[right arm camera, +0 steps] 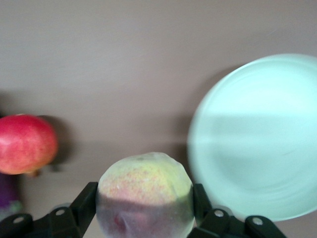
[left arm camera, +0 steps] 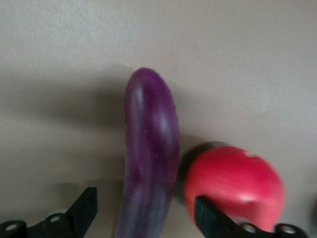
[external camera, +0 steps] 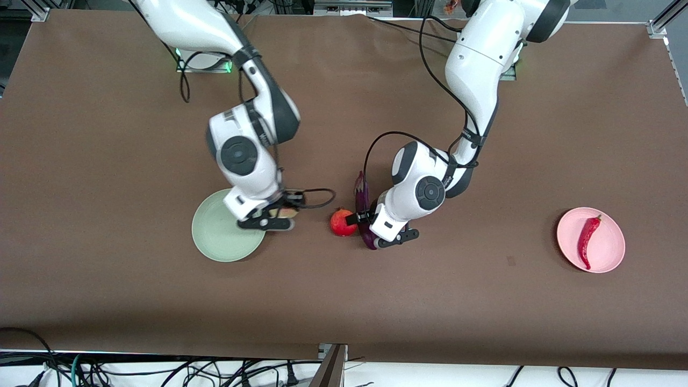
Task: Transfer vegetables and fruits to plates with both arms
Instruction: 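Carry the peach over the green plate while the left gripper lifts the eggplant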
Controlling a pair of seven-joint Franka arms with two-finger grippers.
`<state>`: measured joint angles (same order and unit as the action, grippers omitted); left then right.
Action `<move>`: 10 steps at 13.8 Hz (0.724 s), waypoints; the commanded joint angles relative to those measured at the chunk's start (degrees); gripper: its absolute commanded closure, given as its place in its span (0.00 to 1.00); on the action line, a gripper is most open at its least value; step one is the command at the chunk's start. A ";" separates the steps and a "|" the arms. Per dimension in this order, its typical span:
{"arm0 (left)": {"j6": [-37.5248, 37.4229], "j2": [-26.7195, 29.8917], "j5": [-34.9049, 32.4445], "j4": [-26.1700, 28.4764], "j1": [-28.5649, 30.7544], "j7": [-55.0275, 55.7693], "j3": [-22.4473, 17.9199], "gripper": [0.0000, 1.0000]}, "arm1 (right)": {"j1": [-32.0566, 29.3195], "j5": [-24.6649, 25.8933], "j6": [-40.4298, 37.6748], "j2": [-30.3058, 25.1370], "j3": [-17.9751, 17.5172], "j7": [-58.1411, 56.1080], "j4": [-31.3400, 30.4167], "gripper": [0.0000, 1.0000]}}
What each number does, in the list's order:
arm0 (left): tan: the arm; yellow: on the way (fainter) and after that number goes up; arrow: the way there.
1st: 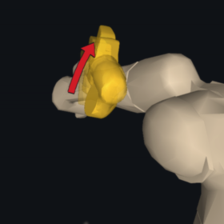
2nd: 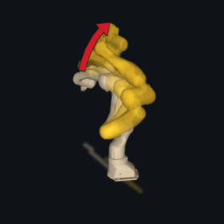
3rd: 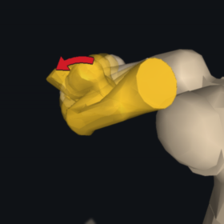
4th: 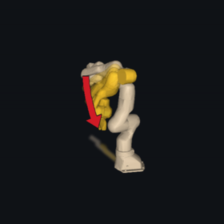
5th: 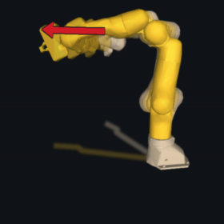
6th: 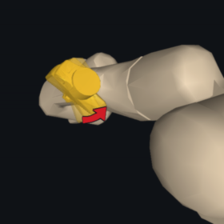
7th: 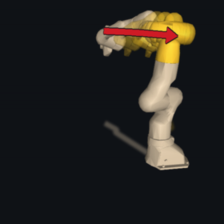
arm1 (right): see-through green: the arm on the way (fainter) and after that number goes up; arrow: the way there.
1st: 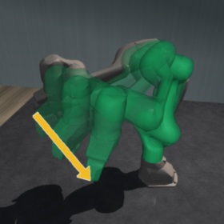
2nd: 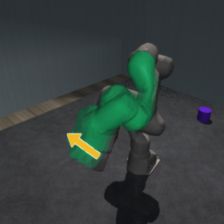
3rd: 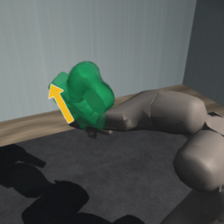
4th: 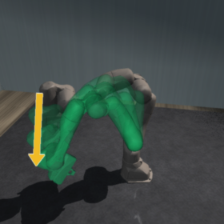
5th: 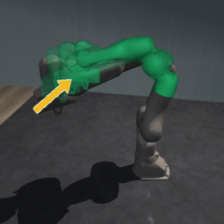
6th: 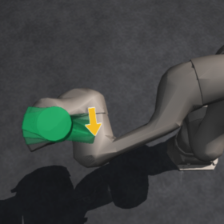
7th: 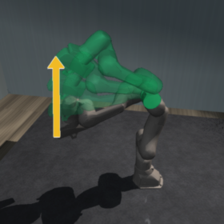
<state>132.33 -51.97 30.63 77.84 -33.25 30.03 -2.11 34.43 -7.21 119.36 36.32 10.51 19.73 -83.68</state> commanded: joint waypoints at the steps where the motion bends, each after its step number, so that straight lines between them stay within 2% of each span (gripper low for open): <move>1: 1.95 -2.08 0.31 -0.85 -1.55 0.20 -1.05 0.37 | -5.23 -0.61 -1.41 -0.64 1.53 -11.88 -1.14 0.78; 3: 3.72 -2.96 -1.09 -0.84 -2.34 0.29 -0.97 0.43 | -9.02 -0.61 -1.41 -0.20 1.44 -14.80 -1.31 0.78; 4: 3.81 -3.13 -1.10 -0.84 -2.44 0.20 -1.05 0.51 | -10.34 -0.44 -1.32 0.24 1.53 -16.20 -1.49 0.78; 5: 3.81 -3.05 -1.10 -0.84 -2.35 -0.32 -1.05 0.69 | -11.83 -0.44 -1.15 1.12 1.44 -16.74 -1.49 0.78; 6: 3.64 -2.96 -1.18 -0.84 -2.09 -0.85 -1.14 0.95 | -12.54 -0.52 -0.97 1.56 1.44 -16.74 -1.58 0.78; 7: 3.55 -2.52 -2.66 -0.84 -1.82 -0.94 -1.40 1.00 | -12.72 -0.61 -0.71 2.26 1.44 -16.74 -1.58 0.78; 9: 1.63 -0.16 -5.13 -1.37 -0.77 -0.94 -4.11 1.00 | -12.90 -0.61 -0.10 3.58 1.44 -16.74 -1.58 0.78; 10: -1.78 1.68 -5.23 -1.55 1.15 -1.46 -4.65 1.00 | -12.90 -0.70 0.26 4.19 1.44 -16.66 -1.58 0.78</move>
<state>135.39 -53.68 27.02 76.85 -34.58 29.83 -5.05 21.69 -7.23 118.83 39.86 12.37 3.54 -85.21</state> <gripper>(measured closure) 0.974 0.181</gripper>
